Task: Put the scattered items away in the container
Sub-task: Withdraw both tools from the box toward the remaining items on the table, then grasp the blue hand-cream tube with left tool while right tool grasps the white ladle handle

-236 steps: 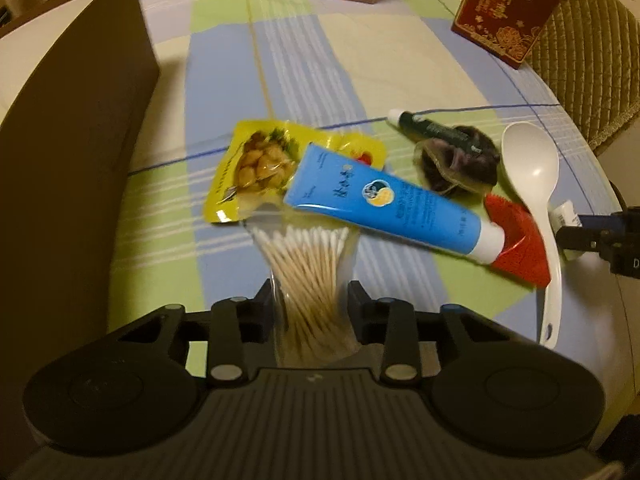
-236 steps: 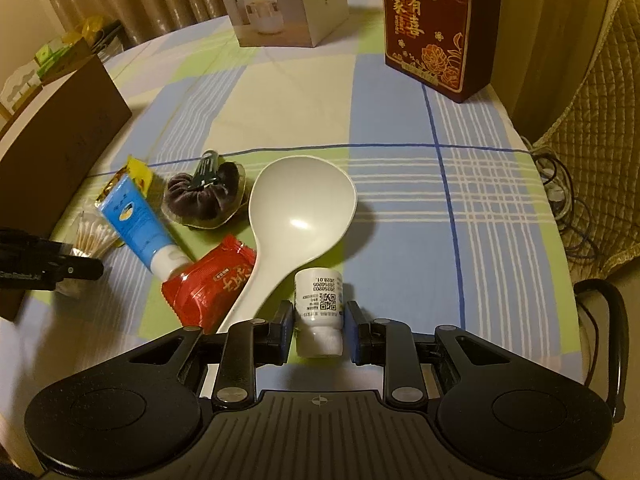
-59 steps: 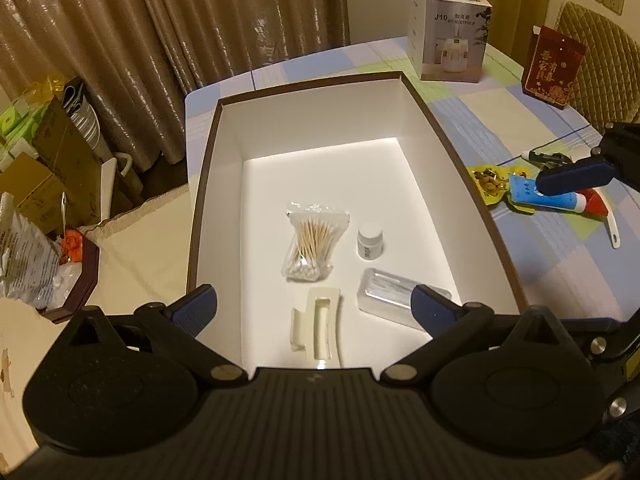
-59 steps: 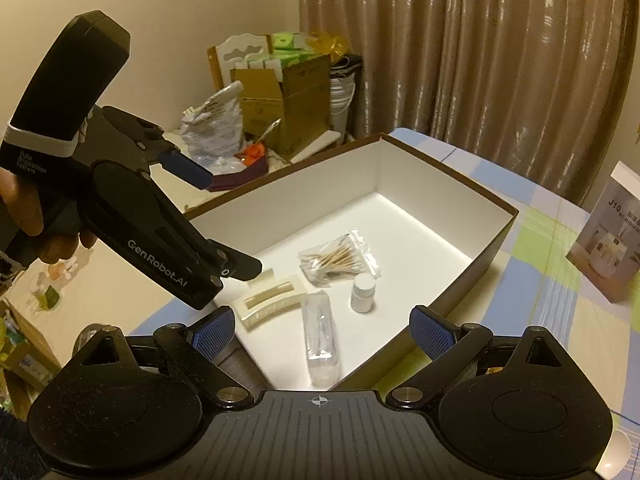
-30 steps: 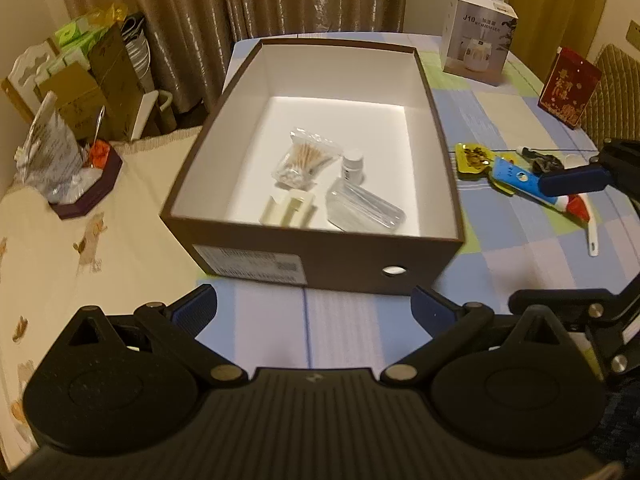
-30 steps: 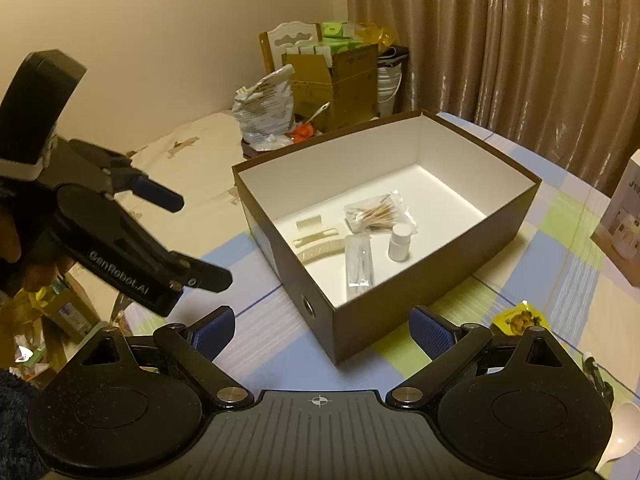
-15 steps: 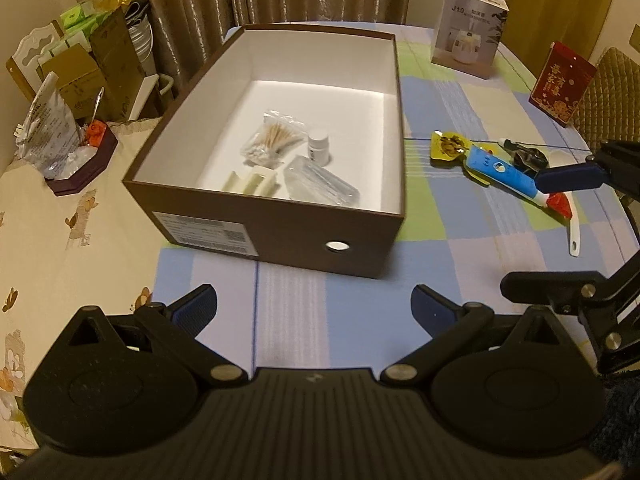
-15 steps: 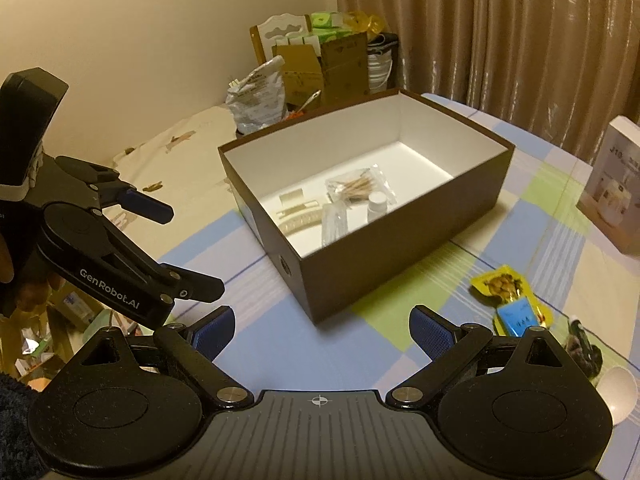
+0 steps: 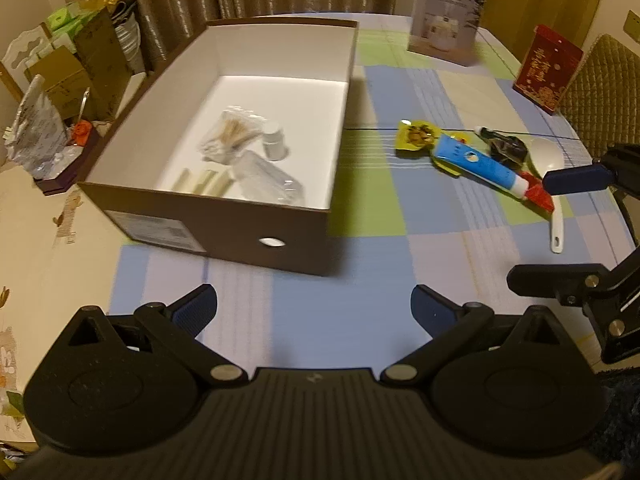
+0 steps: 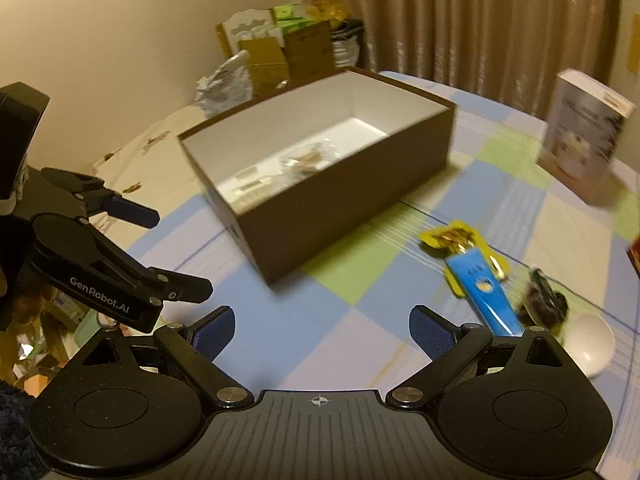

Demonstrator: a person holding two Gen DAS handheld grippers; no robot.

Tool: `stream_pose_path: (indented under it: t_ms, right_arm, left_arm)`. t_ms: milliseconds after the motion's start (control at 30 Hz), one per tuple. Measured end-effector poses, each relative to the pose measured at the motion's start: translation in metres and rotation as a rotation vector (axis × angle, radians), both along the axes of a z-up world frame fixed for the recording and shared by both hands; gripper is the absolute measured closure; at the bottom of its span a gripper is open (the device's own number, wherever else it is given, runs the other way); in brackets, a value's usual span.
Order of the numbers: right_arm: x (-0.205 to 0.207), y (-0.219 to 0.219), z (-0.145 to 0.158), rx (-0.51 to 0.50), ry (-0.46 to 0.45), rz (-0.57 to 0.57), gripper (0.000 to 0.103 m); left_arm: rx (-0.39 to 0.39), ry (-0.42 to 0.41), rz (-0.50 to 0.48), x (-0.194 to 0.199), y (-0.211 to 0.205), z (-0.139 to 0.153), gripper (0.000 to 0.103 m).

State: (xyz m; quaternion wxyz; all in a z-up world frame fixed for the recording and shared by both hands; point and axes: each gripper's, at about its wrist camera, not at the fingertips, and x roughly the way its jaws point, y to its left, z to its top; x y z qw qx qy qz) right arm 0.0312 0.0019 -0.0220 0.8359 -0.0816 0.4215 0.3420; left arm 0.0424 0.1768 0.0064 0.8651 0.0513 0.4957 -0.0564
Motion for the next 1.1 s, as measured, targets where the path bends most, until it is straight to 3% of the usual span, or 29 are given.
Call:
stream_pose_path:
  t_ms: [400, 667, 967, 1000, 1067, 1100]
  right_arm:
    - [0.008, -0.086, -0.004, 0.003, 0.062, -0.262, 0.004]
    - [0.019, -0.144, -0.024, -0.024, 0.093, -0.450, 0.004]
    - [0.041, -0.192, -0.050, 0.028, 0.140, -0.630, 0.005]
    - [0.044, -0.194, -0.052, 0.040, 0.141, -0.641, 0.009]
    - [0.050, -0.200, -0.058, 0.060, 0.154, -0.659, 0.033]
    - [0.054, -0.203, -0.061, 0.073, 0.171, -0.670, 0.033]
  left_arm:
    - [-0.034, 0.018, -0.106, 0.030, -0.071, -0.015, 0.001]
    - [-0.053, 0.036, -0.188, 0.054, -0.117, -0.029, 0.001]
    - [-0.049, 0.053, -0.181, 0.081, -0.140, -0.047, 0.002]
    - [-0.047, 0.054, -0.179, 0.084, -0.142, -0.048, 0.002]
    - [-0.045, 0.057, -0.180, 0.091, -0.146, -0.051, 0.003]
    - [-0.043, 0.058, -0.183, 0.093, -0.148, -0.052, 0.004]
